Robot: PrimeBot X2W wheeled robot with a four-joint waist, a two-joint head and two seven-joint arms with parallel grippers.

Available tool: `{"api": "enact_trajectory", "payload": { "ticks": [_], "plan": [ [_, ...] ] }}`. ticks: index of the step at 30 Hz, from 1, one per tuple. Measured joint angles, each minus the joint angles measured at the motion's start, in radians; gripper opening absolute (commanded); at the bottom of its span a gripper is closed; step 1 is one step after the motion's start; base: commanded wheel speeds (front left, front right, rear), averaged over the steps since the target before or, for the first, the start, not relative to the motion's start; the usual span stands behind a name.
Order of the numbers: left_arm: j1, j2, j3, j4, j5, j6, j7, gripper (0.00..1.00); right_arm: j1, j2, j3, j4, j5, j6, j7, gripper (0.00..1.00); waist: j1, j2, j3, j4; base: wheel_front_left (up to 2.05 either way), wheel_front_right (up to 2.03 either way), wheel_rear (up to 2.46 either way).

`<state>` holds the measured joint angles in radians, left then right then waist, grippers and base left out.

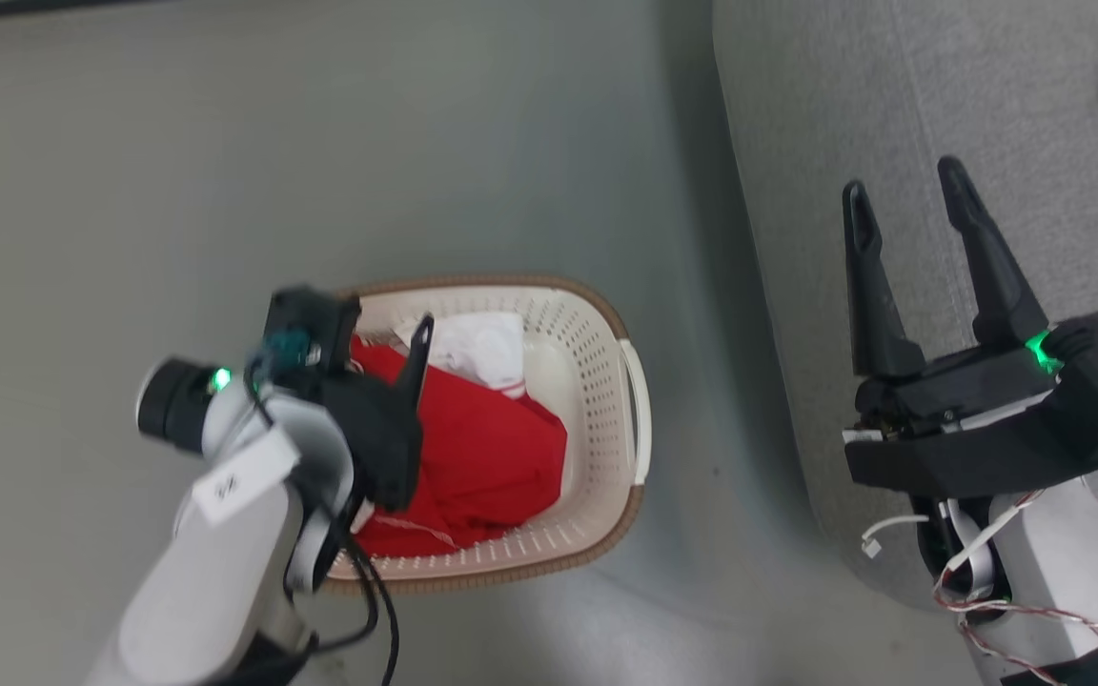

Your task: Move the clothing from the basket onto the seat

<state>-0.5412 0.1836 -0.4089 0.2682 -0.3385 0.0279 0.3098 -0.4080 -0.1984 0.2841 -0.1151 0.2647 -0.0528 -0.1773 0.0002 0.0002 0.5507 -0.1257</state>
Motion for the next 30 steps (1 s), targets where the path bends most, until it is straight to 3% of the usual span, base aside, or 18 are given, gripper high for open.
{"api": "enact_trajectory", "payload": {
  "ticks": [8, 15, 30],
  "plan": [
    [-0.139, -0.025, -0.011, 0.089, 0.037, 0.021, 0.091, 1.0, -0.058, 0.016, -0.005, -0.002, 0.009, 0.005, -0.01, 1.0, 0.0, 0.0, 0.104, -0.028, 0.0, 0.0, 0.0],
    [-0.19, -0.001, 0.032, 0.18, 0.046, 0.053, 0.148, 1.0, -0.114, 0.035, -0.01, -0.002, 0.015, 0.009, -0.028, 1.0, 0.0, 0.0, 0.207, -0.06, 0.0, 0.0, 0.0],
    [-0.268, -0.012, 0.037, 0.337, 0.091, 0.077, 0.171, 1.0, -0.18, 0.066, -0.024, 0.08, 0.037, 0.027, -0.062, 1.0, -0.0001, 0.0, 0.373, -0.14, 0.0, 0.0, 0.0]
  ]
}}
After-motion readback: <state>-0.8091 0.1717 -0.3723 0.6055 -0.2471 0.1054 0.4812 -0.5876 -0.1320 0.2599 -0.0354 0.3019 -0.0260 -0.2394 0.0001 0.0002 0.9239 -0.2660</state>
